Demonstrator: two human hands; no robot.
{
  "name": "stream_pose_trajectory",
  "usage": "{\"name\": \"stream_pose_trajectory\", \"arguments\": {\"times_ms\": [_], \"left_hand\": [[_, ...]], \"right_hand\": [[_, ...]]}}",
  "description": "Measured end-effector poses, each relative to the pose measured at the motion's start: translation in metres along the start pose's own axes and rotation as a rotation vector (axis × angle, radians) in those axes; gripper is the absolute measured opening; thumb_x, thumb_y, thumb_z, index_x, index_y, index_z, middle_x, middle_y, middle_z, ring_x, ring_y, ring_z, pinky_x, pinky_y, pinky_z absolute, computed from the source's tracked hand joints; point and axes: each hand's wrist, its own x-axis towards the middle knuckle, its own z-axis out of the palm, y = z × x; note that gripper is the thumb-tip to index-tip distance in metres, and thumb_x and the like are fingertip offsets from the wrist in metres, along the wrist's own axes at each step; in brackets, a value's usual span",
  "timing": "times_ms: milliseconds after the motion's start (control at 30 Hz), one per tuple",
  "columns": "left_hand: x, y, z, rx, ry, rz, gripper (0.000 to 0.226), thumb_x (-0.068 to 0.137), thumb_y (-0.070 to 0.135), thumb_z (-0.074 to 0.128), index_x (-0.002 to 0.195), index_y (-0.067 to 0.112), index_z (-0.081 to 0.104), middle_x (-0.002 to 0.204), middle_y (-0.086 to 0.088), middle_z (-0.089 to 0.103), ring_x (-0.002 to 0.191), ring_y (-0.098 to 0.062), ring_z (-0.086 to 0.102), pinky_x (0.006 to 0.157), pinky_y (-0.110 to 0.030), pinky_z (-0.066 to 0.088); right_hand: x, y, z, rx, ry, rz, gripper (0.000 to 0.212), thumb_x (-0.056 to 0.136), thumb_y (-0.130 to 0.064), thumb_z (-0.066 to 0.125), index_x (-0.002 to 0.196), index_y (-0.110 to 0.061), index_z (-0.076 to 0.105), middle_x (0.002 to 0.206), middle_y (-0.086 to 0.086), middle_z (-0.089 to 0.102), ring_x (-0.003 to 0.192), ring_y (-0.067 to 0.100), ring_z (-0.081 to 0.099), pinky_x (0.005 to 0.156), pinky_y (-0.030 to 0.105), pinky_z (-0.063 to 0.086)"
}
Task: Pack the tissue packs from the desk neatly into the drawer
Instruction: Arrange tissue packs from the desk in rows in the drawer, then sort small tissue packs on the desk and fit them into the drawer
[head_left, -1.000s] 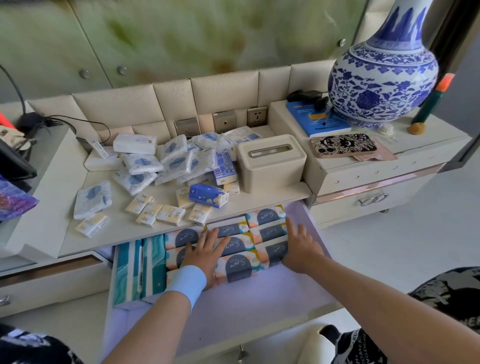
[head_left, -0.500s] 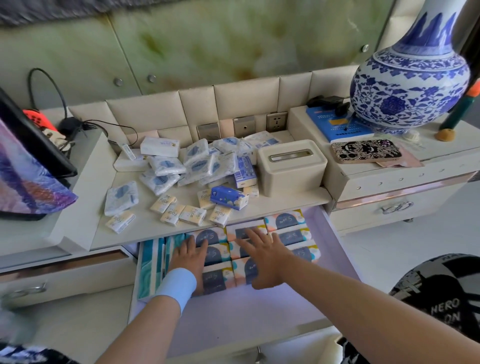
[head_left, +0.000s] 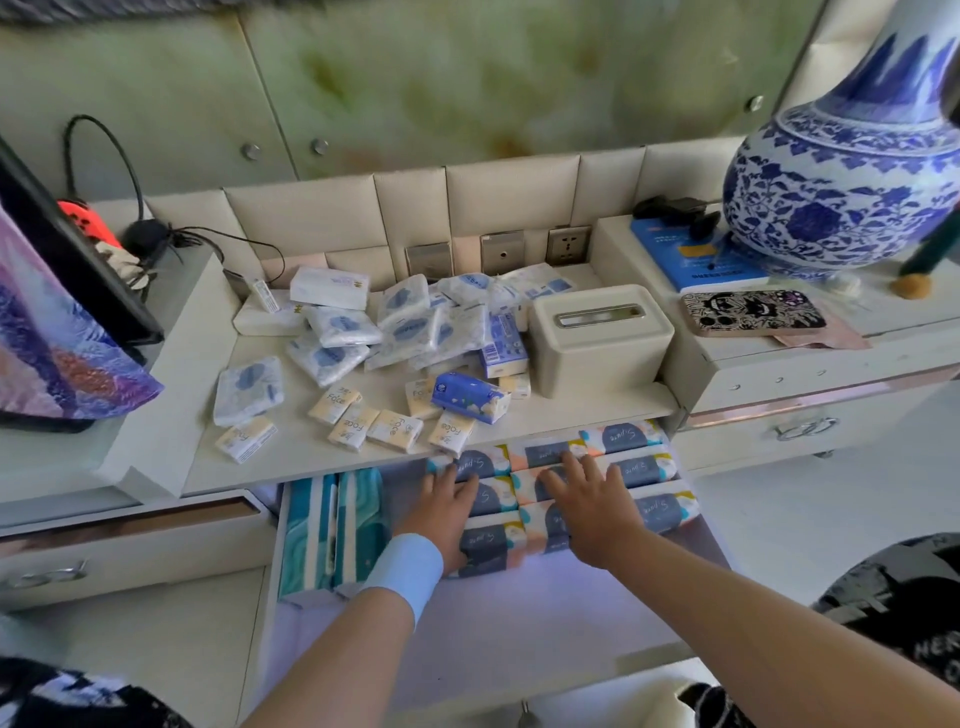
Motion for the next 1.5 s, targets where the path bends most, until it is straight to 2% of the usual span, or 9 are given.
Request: {"name": "stream_pose_trajectory", "arguments": {"times_ms": [200,300,433,600,800,933,1067,1400,1500], "left_hand": [[-0.002,-0.005,0.001,-0.092,0.015,-0.032,0.111,0.071,0.042,0.077,0.153,0.034,0.003,0.161,0.003,-0.012,0.147,-0.031,0.000,0.109,-0.051,0.037],[-0.008,-0.010,-0.001,-0.150,0.086,-0.087,0.112,0.063,0.048,0.081,0.151,0.034,0.013,0.155,0.002,-0.001,0.137,-0.030,0.024,0.099,-0.045,0.046],[-0.014,-0.001,0.007,-0.340,0.108,-0.181,0.090,0.068,0.036,0.078,0.141,0.031,0.026,0.145,-0.001,0.011,0.119,-0.028,0.050,0.092,-0.038,0.050],[-0.013,0.007,0.013,-0.344,0.095,-0.178,0.092,0.072,0.033,0.079,0.144,0.031,0.022,0.148,-0.004,0.006,0.124,-0.029,0.044,0.100,-0.041,0.047],[-0.018,-0.010,-0.006,-0.150,-0.013,-0.111,0.104,0.060,0.054,0.081,0.144,0.033,0.023,0.145,-0.001,0.020,0.126,-0.028,0.045,0.094,-0.042,0.050],[-0.026,-0.018,-0.029,-0.196,0.096,-0.115,0.067,0.081,0.063,0.058,0.137,0.030,0.042,0.141,0.003,0.040,0.125,-0.023,0.048,0.095,-0.039,0.046],[-0.036,-0.048,-0.056,-0.299,0.236,-0.121,0.033,0.095,0.033,0.048,0.127,0.025,0.052,0.128,-0.003,0.056,0.111,-0.026,0.056,0.089,-0.037,0.048],[-0.043,-0.126,-0.070,-0.135,0.192,-0.133,0.050,0.095,0.025,0.053,0.143,0.027,0.040,0.148,-0.001,0.034,0.136,-0.025,0.030,0.105,-0.044,0.039],[-0.028,-0.126,-0.059,-0.198,0.209,-0.122,0.058,0.098,0.020,0.049,0.151,0.027,0.026,0.161,0.001,0.012,0.144,-0.026,0.018,0.111,-0.044,0.034]], "right_hand": [[-0.004,0.008,-0.001,0.040,0.004,-0.052,0.093,0.084,-0.048,0.067,0.153,-0.028,0.008,0.162,0.015,0.004,0.149,0.039,0.008,0.115,0.059,0.020],[-0.002,0.000,-0.004,0.059,0.026,-0.153,0.095,0.084,-0.049,0.067,0.154,-0.030,0.006,0.164,0.012,0.000,0.150,0.037,0.001,0.119,0.060,0.013],[-0.003,-0.013,-0.008,0.022,0.029,-0.183,0.095,0.083,-0.031,0.075,0.153,-0.030,0.011,0.163,0.012,0.009,0.148,0.035,0.015,0.115,0.056,0.024],[-0.003,-0.011,-0.014,0.008,0.010,-0.085,0.092,0.083,-0.032,0.077,0.152,-0.024,0.016,0.161,0.015,0.016,0.144,0.037,0.025,0.113,0.054,0.031],[-0.002,-0.016,-0.034,0.074,-0.052,-0.113,0.086,0.085,-0.058,0.061,0.153,-0.026,0.019,0.160,0.012,0.022,0.146,0.035,0.024,0.117,0.059,0.021],[0.008,-0.034,-0.073,0.189,0.130,-0.149,0.051,0.088,-0.038,0.055,0.136,-0.022,0.047,0.133,0.007,0.051,0.117,0.027,0.052,0.099,0.042,0.042],[0.026,-0.057,-0.106,0.328,0.229,-0.175,0.040,0.088,-0.017,0.056,0.128,-0.022,0.054,0.130,0.004,0.053,0.109,0.027,0.058,0.083,0.038,0.048],[0.095,-0.122,-0.134,0.389,0.018,-0.197,0.054,0.097,-0.030,0.056,0.146,-0.025,0.035,0.146,0.005,0.036,0.126,0.033,0.050,0.096,0.044,0.047],[0.104,-0.128,-0.127,0.404,0.087,-0.160,0.041,0.094,-0.018,0.059,0.132,-0.022,0.045,0.134,0.006,0.045,0.111,0.034,0.058,0.081,0.040,0.049]]}}
